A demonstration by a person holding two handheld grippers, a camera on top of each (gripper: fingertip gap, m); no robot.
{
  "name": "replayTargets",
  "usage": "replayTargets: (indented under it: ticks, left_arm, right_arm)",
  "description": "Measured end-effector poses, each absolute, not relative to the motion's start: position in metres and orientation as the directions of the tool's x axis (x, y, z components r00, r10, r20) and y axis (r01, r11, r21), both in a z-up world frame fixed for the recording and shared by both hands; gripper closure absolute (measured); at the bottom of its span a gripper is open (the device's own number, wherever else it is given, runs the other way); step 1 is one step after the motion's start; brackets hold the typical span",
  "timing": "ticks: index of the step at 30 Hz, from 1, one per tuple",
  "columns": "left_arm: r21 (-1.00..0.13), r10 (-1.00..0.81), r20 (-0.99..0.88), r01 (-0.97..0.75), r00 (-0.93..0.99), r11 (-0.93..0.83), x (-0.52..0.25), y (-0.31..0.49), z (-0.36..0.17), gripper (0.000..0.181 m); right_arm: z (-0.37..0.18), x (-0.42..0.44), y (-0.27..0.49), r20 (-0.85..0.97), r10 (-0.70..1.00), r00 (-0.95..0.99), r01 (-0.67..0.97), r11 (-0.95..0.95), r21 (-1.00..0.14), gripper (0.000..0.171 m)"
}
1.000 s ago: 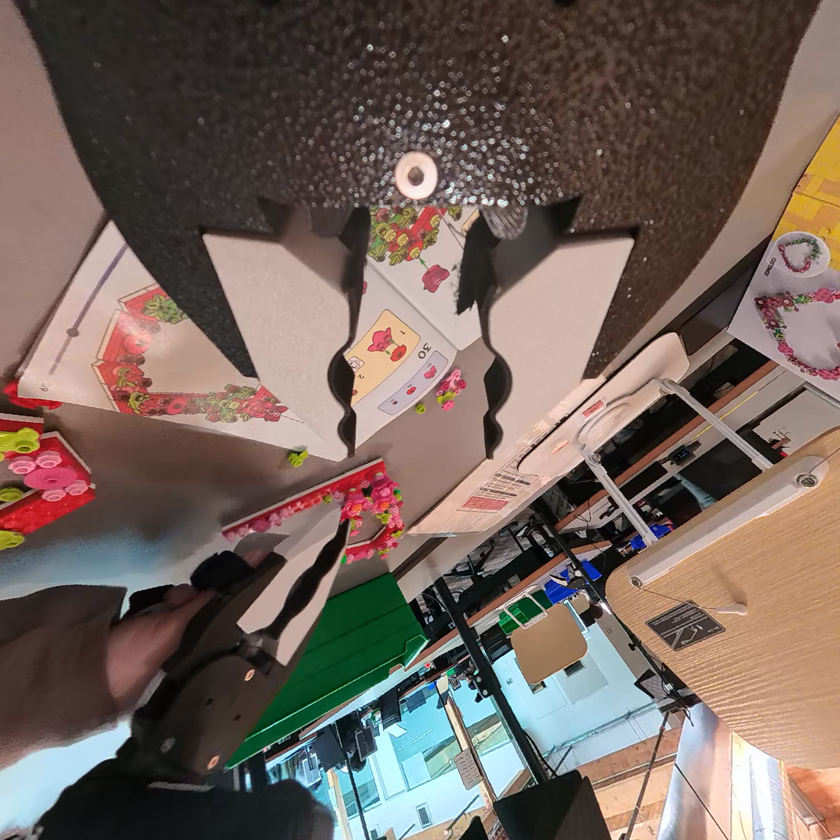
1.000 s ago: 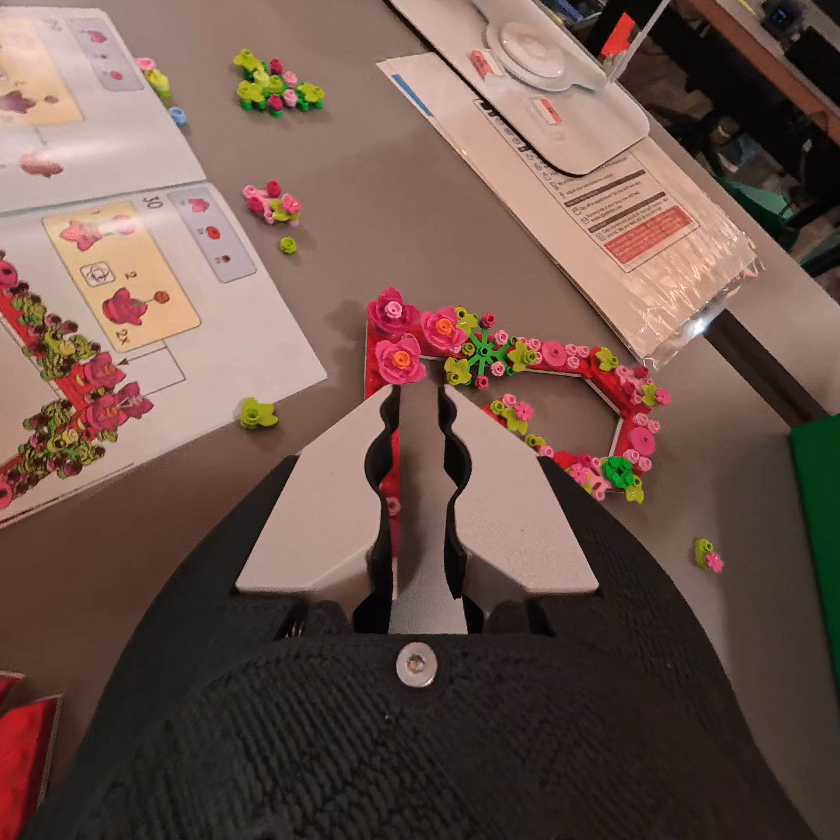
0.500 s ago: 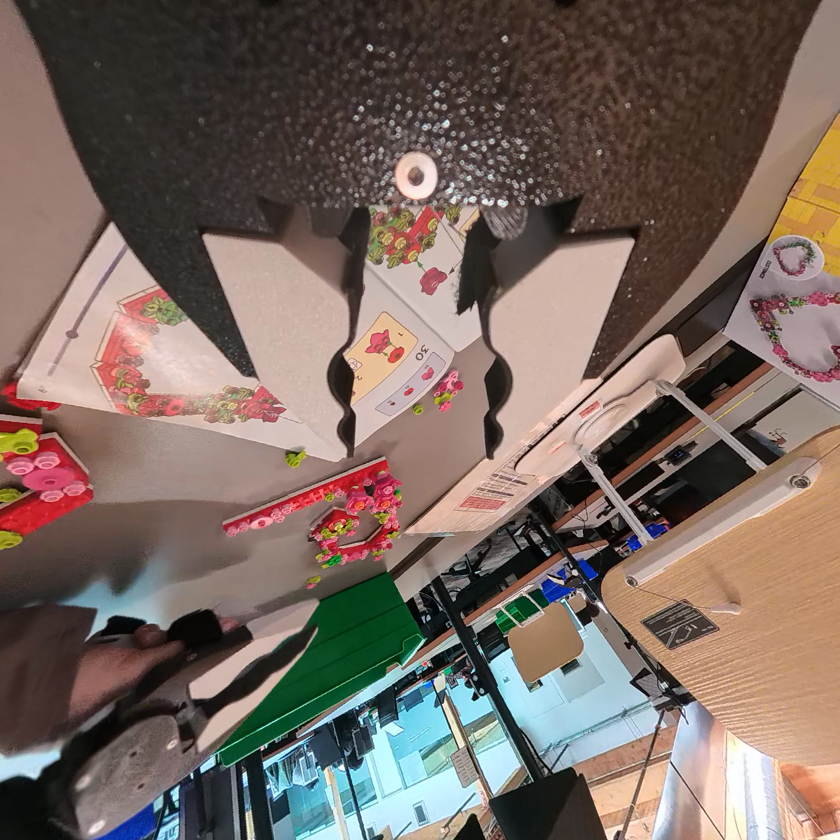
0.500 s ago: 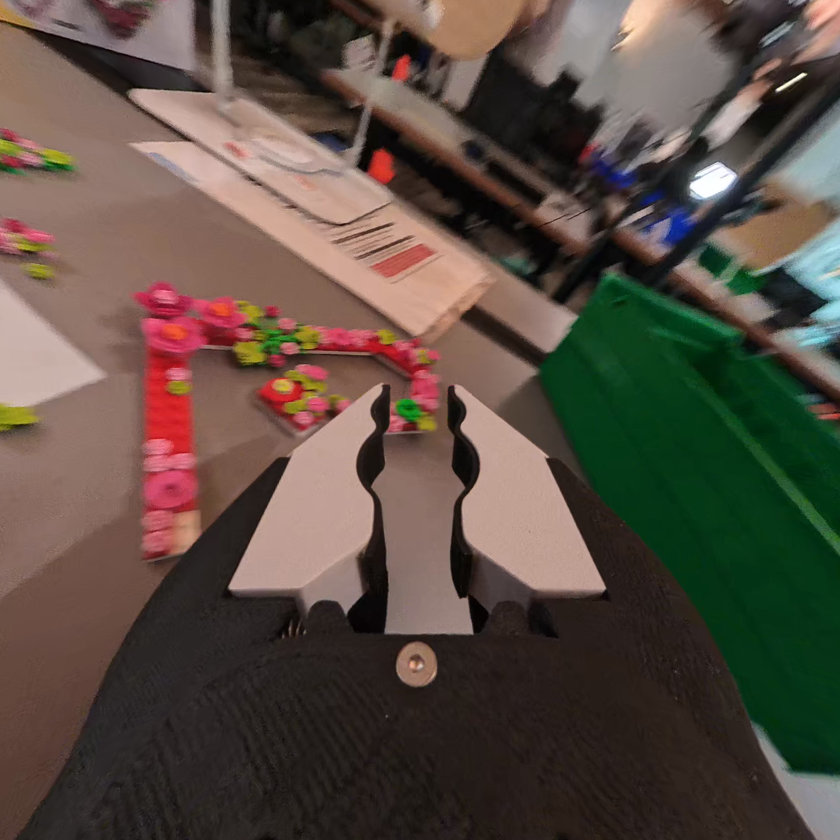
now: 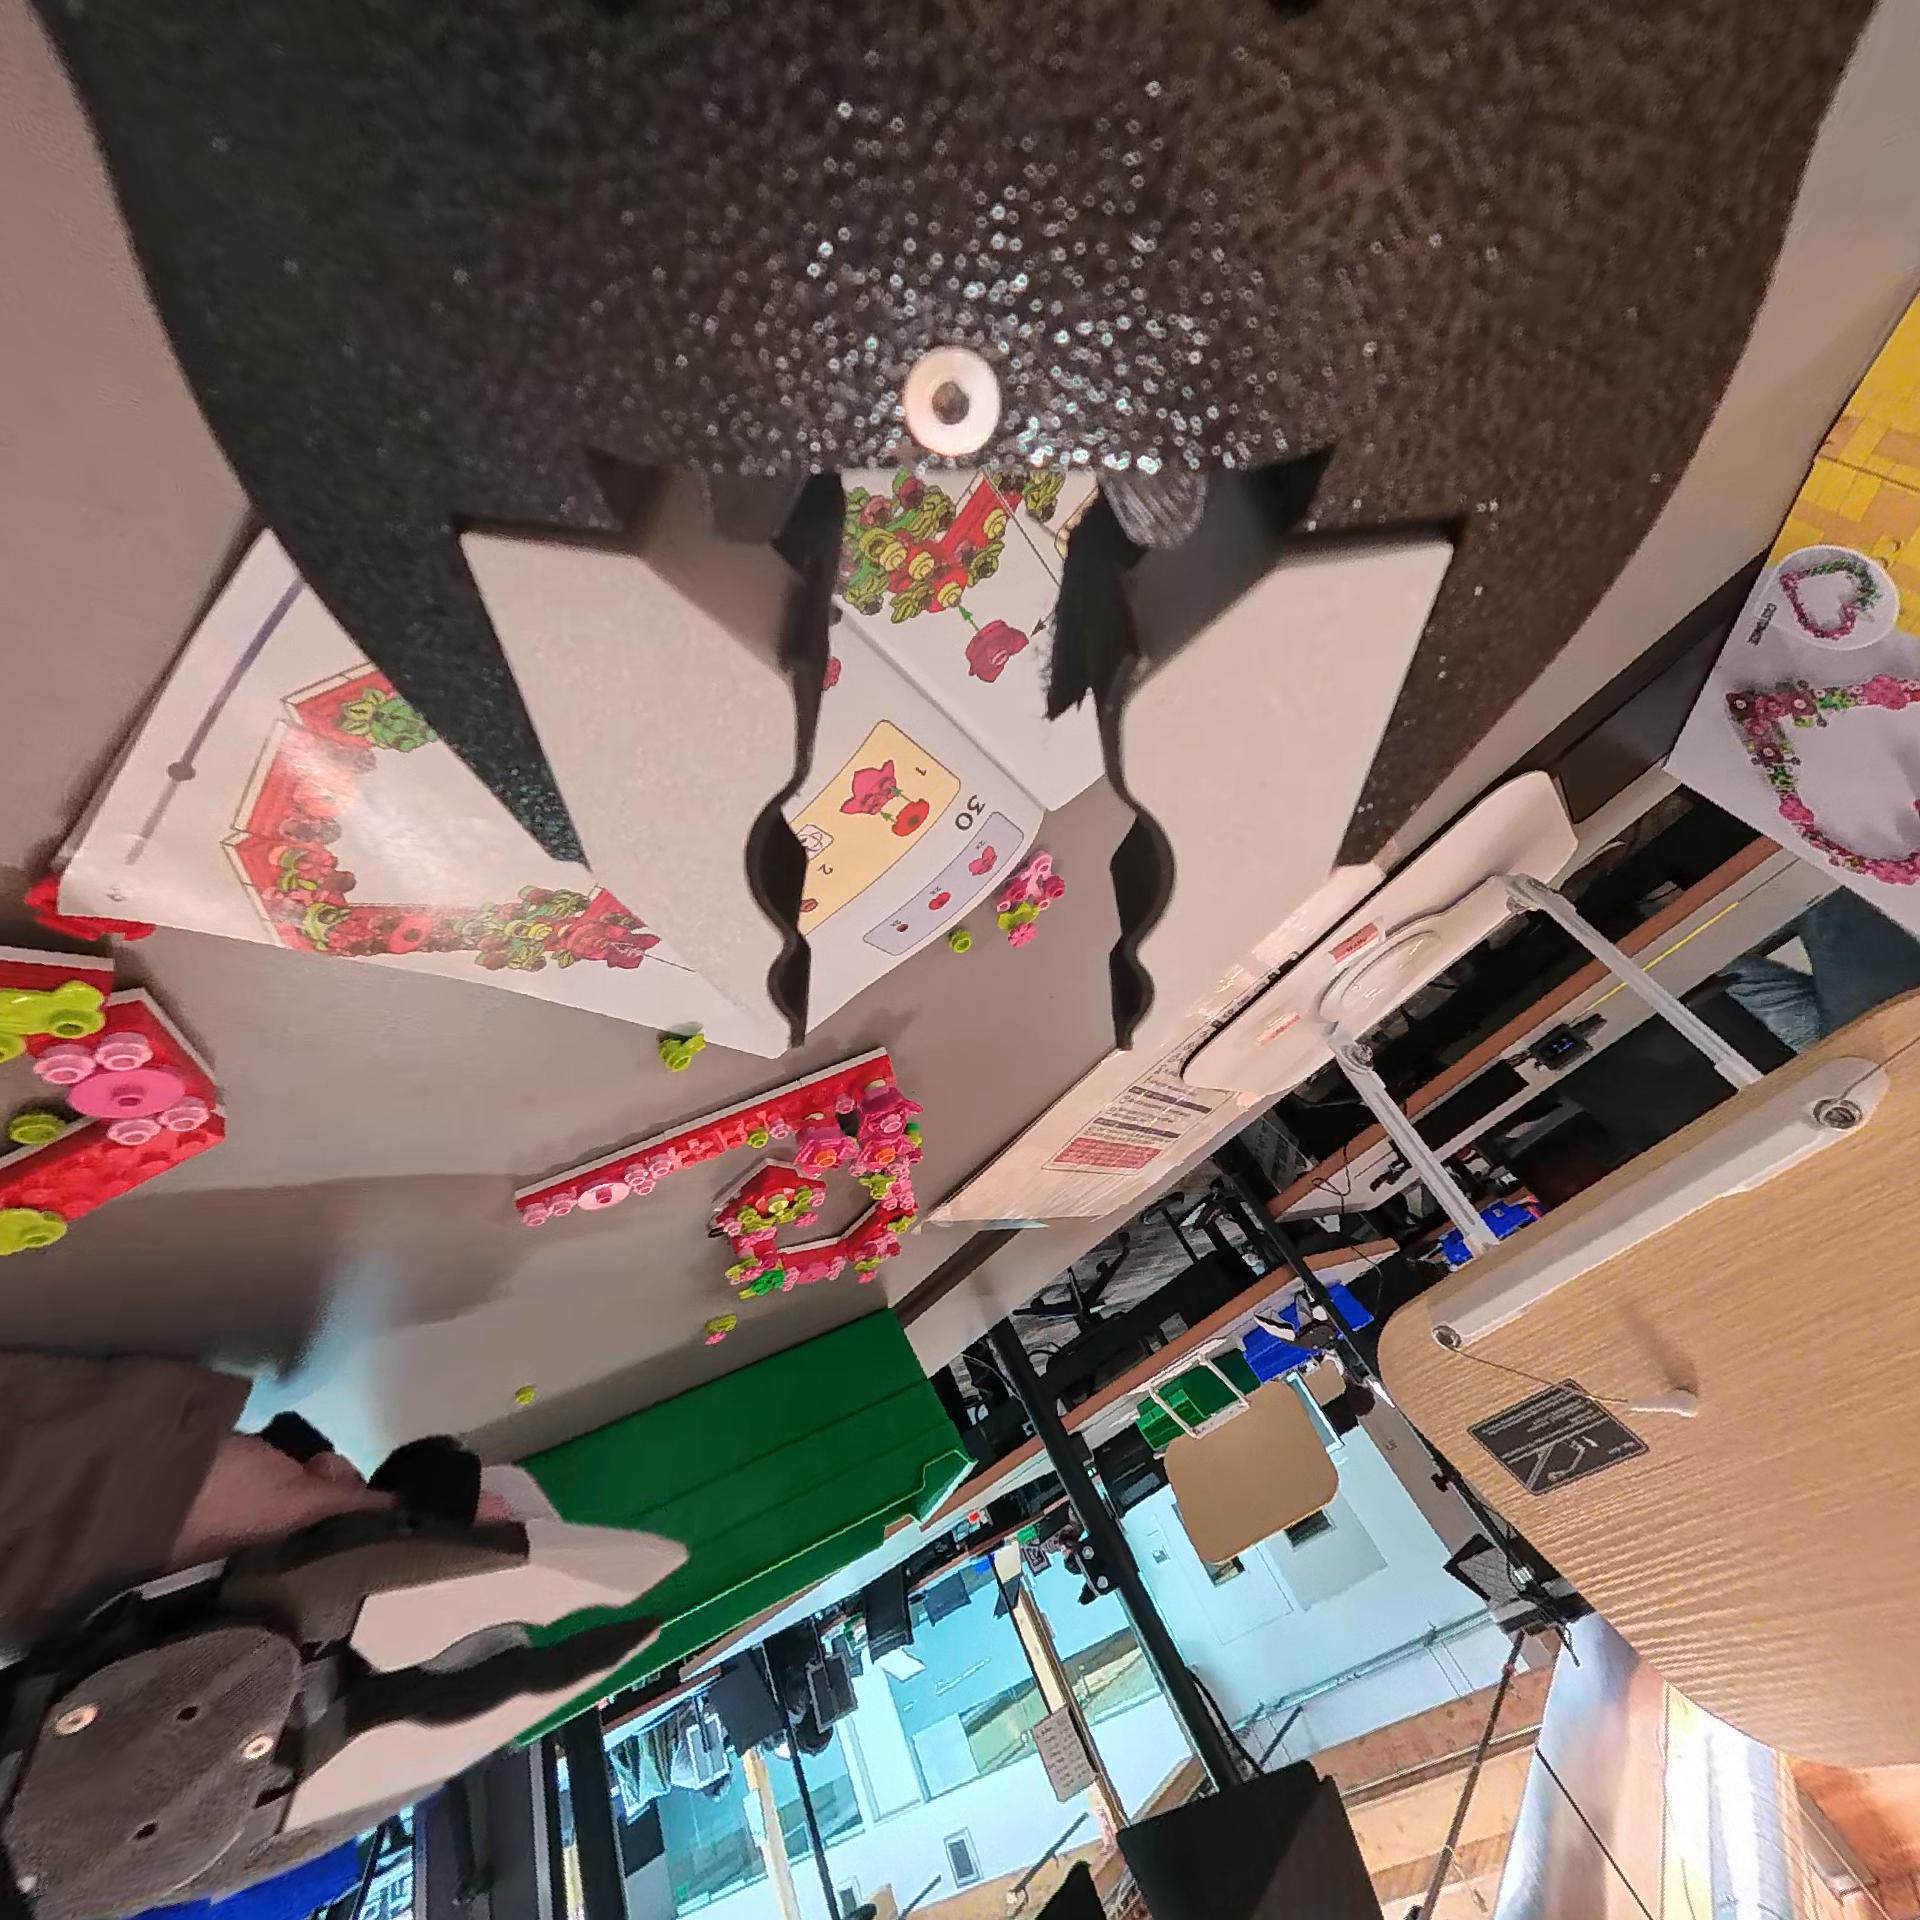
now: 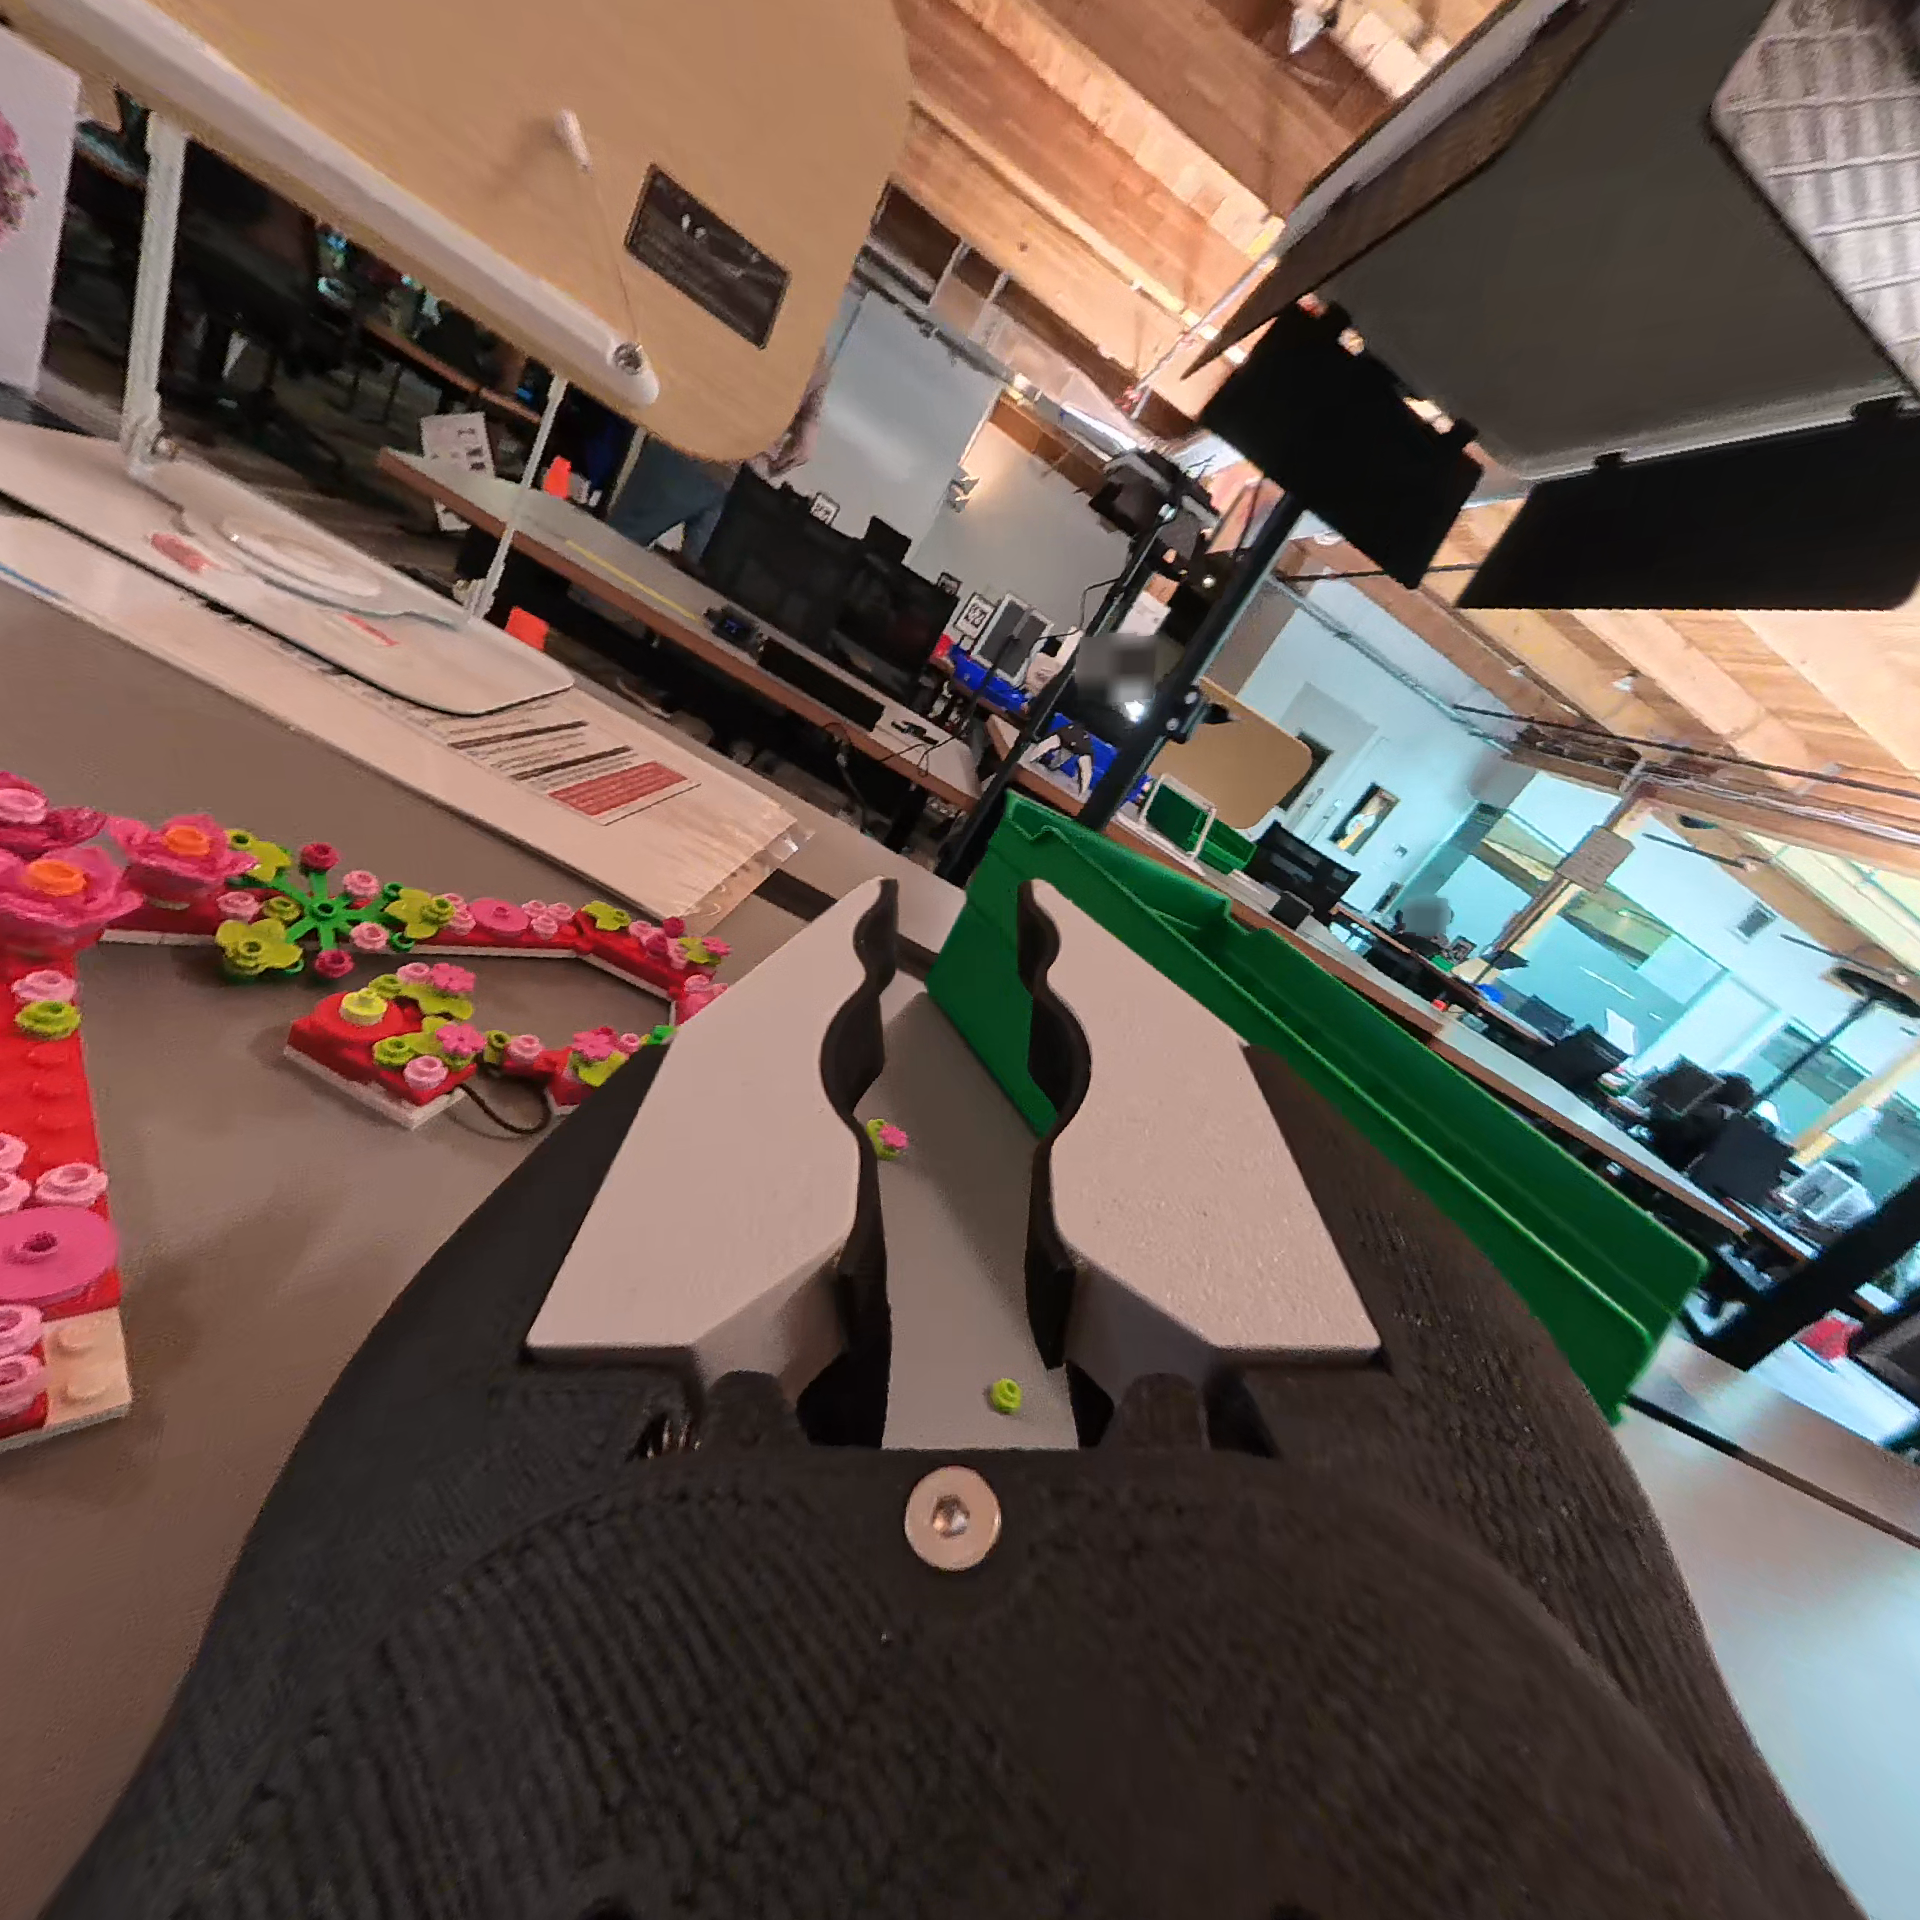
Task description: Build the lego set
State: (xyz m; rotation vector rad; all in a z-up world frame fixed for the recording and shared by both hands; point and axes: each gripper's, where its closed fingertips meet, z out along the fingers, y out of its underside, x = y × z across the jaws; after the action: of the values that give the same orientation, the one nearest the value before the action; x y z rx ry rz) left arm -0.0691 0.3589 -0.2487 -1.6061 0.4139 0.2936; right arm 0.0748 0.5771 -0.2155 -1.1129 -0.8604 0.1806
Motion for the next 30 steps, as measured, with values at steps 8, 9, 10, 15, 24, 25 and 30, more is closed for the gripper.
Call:
replayTargets:
  ticks: [8, 9, 10, 15, 24, 25, 30]
  left_arm:
    - [-0.904, -0.090, -0.421, -0.426, 0.903, -0.044, -0.0690, 0.3580, -0.2486, 0.125]
    - [-0.903, -0.090, -0.423, -0.428, 0.902, -0.044, -0.0687, 0.3580, -0.2489, 0.125]
    - [-0.902, -0.091, -0.424, -0.429, 0.901, -0.045, -0.0686, 0.3582, -0.2493, 0.125]
    - [-0.906, -0.092, -0.416, -0.422, 0.905, -0.046, -0.0694, 0.3583, -0.2496, 0.124]
    - [-0.906, -0.094, -0.416, -0.421, 0.905, -0.046, -0.0692, 0.3583, -0.2499, 0.124]
    - [-0.906, -0.093, -0.415, -0.421, 0.905, -0.047, -0.0693, 0.3583, -0.2499, 0.124]
    - [-0.905, -0.095, -0.417, -0.422, 0.904, -0.047, -0.0691, 0.3584, -0.2502, 0.124]
  right_arm:
    - [-0.2131, 0.0870, 0.5802, 0.456, 0.535, 0.711, 0.233, 0.433, -0.871, 0.152]
    - [-0.2141, 0.0861, 0.5804, 0.458, 0.538, 0.707, 0.236, 0.431, -0.871, 0.153]
    - [-0.2146, 0.0854, 0.5804, 0.462, 0.539, 0.704, 0.239, 0.433, -0.869, 0.153]
    - [-0.2169, 0.0819, 0.5793, 0.479, 0.545, 0.688, 0.251, 0.441, -0.862, 0.154]
    - [-0.2186, 0.0795, 0.5784, 0.490, 0.551, 0.676, 0.257, 0.447, -0.857, 0.156]
    - [-0.2186, 0.0794, 0.5784, 0.491, 0.551, 0.675, 0.257, 0.448, -0.856, 0.156]
    - [-0.2194, 0.0781, 0.5775, 0.492, 0.558, 0.668, 0.255, 0.450, -0.856, 0.156]
